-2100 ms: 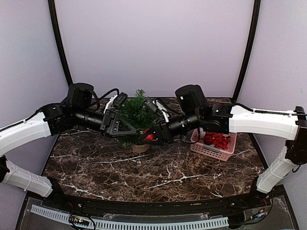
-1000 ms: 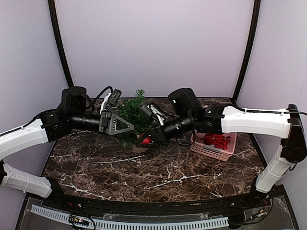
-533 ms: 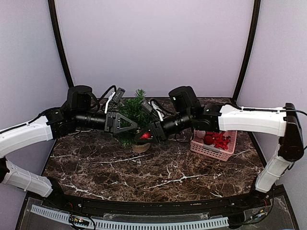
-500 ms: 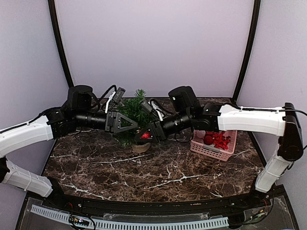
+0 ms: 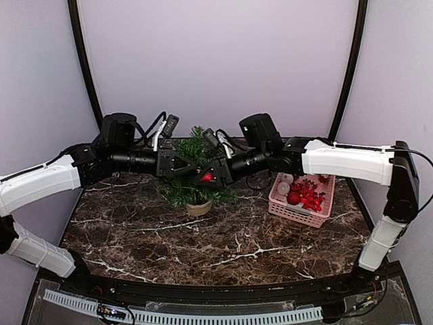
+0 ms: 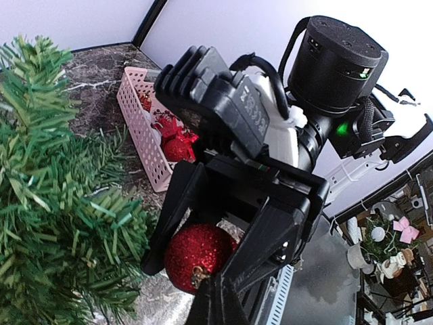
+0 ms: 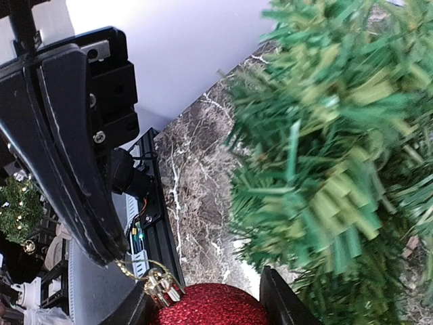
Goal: Decorate the small christmas tree
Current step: Hang the ornament ball on the branch.
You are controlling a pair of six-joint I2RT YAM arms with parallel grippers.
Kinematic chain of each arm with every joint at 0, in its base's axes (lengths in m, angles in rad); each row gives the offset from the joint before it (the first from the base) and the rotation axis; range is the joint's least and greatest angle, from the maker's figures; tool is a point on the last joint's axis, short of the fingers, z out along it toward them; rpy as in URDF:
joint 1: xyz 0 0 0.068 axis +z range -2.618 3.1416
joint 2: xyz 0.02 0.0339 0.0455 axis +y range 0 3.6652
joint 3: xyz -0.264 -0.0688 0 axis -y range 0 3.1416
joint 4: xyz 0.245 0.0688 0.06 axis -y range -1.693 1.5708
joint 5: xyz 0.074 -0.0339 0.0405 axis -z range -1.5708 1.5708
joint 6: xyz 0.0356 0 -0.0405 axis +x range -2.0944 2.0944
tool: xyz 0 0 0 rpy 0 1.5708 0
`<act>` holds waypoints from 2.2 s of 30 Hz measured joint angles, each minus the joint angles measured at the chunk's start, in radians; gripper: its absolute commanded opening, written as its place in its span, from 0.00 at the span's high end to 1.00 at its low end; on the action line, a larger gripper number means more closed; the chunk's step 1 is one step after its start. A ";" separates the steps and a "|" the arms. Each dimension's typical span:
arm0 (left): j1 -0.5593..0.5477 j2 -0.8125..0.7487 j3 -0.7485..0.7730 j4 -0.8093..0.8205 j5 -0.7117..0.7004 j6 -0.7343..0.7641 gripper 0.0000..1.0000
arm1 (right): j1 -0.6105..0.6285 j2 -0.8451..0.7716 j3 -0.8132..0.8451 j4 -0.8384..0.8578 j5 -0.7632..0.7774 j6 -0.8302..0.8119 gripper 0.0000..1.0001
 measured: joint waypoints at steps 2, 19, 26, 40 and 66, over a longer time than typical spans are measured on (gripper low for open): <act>0.000 0.021 0.023 -0.008 -0.014 0.018 1.00 | -0.013 0.008 0.013 -0.001 0.000 0.000 0.63; 0.002 0.109 0.109 -0.068 -0.129 0.119 0.93 | -0.087 0.062 0.052 -0.031 -0.023 0.014 0.64; 0.002 0.112 0.121 -0.077 -0.147 0.129 0.85 | -0.088 0.068 0.057 -0.039 -0.040 0.015 0.64; 0.002 0.111 0.119 -0.089 -0.148 0.110 0.73 | -0.088 0.068 0.055 -0.037 -0.044 0.018 0.64; 0.002 0.113 0.114 -0.061 -0.116 0.088 0.54 | -0.088 0.068 0.047 -0.037 -0.046 0.018 0.64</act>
